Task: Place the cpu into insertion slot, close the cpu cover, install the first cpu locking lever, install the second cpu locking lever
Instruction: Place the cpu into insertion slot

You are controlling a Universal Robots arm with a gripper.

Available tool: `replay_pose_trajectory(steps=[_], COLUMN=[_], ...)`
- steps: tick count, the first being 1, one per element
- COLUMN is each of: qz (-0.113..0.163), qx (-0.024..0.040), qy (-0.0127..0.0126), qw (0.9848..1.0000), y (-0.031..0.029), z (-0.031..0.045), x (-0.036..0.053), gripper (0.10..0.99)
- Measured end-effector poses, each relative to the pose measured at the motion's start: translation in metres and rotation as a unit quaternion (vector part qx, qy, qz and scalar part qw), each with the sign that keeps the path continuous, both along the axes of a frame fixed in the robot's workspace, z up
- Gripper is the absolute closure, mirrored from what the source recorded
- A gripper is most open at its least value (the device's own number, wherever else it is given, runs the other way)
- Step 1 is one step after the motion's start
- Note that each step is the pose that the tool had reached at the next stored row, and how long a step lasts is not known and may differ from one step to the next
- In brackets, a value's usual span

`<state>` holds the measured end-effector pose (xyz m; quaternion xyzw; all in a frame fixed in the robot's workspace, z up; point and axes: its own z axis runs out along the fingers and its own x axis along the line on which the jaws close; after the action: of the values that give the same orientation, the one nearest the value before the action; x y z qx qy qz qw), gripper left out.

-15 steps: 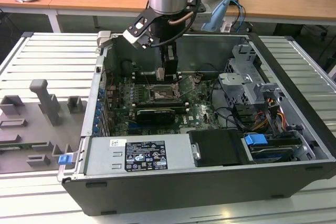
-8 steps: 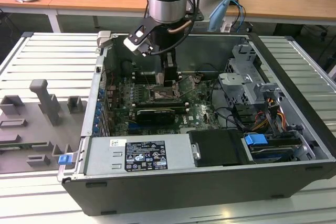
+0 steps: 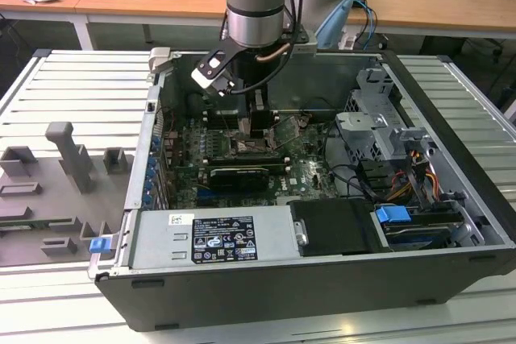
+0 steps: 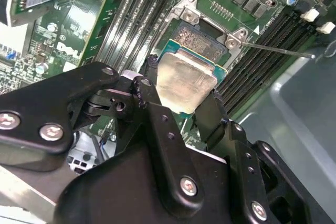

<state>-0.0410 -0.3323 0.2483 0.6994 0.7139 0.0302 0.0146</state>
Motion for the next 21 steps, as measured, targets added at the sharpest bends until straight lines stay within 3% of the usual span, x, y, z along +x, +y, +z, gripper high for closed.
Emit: replay_pose_trajectory(steps=[7,13,17,21], qz=[-0.004,-0.014,-0.014,-0.014], qx=[0.0,0.0001,0.0,0.0], qy=[0.0,0.0,0.0,0.0], qw=[1.0,0.9999,0.9999,0.9999], y=[0.002,0.0039,0.0072,0.0092], z=[-0.013,-0.0187,-0.0329,-0.0375], x=[-0.0003,-0.0003,-0.0003,-0.0002], gripper=[0.553,0.553,0.553,0.553])
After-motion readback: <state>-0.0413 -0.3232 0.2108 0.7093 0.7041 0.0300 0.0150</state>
